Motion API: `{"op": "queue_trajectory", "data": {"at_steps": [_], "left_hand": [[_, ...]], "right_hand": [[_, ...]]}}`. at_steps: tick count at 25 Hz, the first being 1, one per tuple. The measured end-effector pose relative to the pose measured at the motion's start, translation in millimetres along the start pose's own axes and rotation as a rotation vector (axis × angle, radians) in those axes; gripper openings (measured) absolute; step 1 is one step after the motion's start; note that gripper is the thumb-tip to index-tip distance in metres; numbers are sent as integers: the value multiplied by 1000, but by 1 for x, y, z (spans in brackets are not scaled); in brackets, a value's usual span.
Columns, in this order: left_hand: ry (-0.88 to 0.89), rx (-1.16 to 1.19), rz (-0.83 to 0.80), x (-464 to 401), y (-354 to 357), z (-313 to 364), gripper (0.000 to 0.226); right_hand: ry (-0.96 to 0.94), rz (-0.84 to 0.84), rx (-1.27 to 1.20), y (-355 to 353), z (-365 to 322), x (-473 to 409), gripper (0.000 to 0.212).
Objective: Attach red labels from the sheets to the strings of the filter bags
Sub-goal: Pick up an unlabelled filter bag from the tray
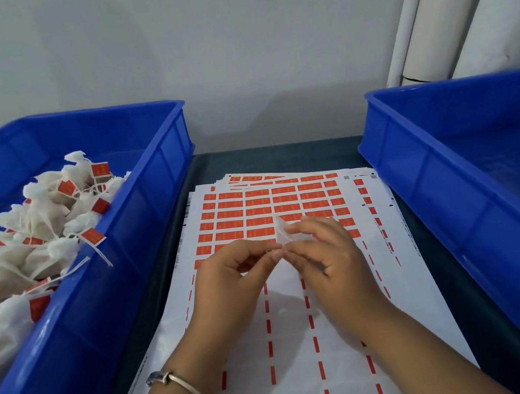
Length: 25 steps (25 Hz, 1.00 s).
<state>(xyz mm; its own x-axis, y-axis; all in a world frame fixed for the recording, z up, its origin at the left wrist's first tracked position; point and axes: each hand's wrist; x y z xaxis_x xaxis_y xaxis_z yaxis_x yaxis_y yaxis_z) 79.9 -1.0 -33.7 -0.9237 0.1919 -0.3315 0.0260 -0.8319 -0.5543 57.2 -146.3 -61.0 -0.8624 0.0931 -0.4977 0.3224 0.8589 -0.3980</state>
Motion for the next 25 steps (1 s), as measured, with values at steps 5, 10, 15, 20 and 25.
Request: {"op": "queue_trajectory", "data": {"at_steps": [5, 10, 15, 20, 25], "left_hand": [[-86, -100, 50, -2, 2, -3, 10], [-18, -279, 119, -1, -5, -3, 12], [8, -306, 236, -2, -13, 2, 9], [-177, -134, 347, -5, -13, 3, 13], [-392, 82, 404, -14, -20, -4, 16]], "right_hand": [[-60, 66, 142, -1, -1, -1, 36], [-129, 101, 284, -10, 1, -7, 20], [-100, 170, 327, -17, -1, -11, 26], [278, -254, 78, -15, -6, -7, 21], [418, -393, 131, -26, -9, -11, 14]]}}
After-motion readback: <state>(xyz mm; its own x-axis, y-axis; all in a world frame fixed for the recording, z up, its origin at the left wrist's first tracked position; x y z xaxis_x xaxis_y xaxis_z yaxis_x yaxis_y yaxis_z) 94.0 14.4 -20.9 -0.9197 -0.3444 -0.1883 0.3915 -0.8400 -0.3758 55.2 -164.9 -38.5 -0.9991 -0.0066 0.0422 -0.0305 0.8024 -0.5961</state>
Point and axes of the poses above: each hand's wrist, its own x-axis away from the middle knuckle, its own y-axis out of the palm, z = x × y, and after that the axes turned 10 degrees about -x, right-handed
